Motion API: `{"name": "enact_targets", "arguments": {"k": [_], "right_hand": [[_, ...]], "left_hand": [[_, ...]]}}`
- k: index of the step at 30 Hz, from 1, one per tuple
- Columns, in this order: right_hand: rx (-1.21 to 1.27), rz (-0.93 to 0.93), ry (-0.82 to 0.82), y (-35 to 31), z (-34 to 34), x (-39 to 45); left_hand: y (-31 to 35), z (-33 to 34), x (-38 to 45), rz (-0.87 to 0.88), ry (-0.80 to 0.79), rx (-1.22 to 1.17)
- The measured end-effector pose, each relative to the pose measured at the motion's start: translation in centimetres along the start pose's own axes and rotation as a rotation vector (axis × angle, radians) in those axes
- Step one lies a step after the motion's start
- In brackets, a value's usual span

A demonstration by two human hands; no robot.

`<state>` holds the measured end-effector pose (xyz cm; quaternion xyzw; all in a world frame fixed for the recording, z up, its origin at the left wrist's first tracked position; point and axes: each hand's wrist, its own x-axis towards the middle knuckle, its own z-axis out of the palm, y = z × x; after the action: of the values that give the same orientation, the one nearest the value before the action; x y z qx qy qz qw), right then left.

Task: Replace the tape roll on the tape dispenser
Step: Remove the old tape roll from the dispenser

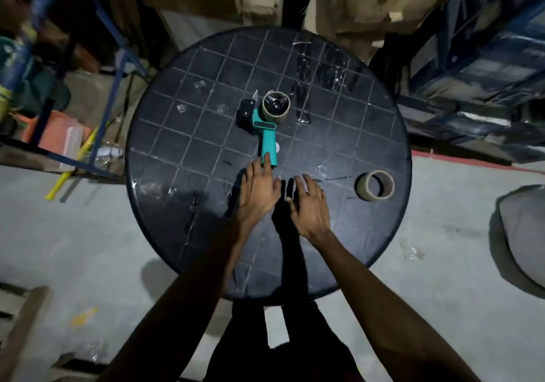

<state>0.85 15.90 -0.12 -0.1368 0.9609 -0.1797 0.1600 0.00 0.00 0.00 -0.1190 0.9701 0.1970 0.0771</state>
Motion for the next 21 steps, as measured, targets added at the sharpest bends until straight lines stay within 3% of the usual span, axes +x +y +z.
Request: {"name": "enact_targets", "arguments": {"k": [9, 15, 18, 21], "right_hand": [[-0.041, -0.008, -0.059, 0.2, 0.2, 3.4], [-0.014, 0.014, -0.105, 0.7, 1.1, 1.0], [-0.015, 0.007, -0.121, 0.6, 1.4, 0.1], [-0.014, 0.019, -0.130, 0.5, 1.5, -0.6]], "left_hand": [[-0.3, 1.9, 5.2, -0.183, -0.073, -0.139], [-2.6, 2.9, 3.0, -0.050, -0.068, -0.190], [-2.3, 2.7, 3.5, 0.063, -0.184, -0.086], [-1.7, 2.3, 3.4, 0.033, -0.248, 0.013]]}}
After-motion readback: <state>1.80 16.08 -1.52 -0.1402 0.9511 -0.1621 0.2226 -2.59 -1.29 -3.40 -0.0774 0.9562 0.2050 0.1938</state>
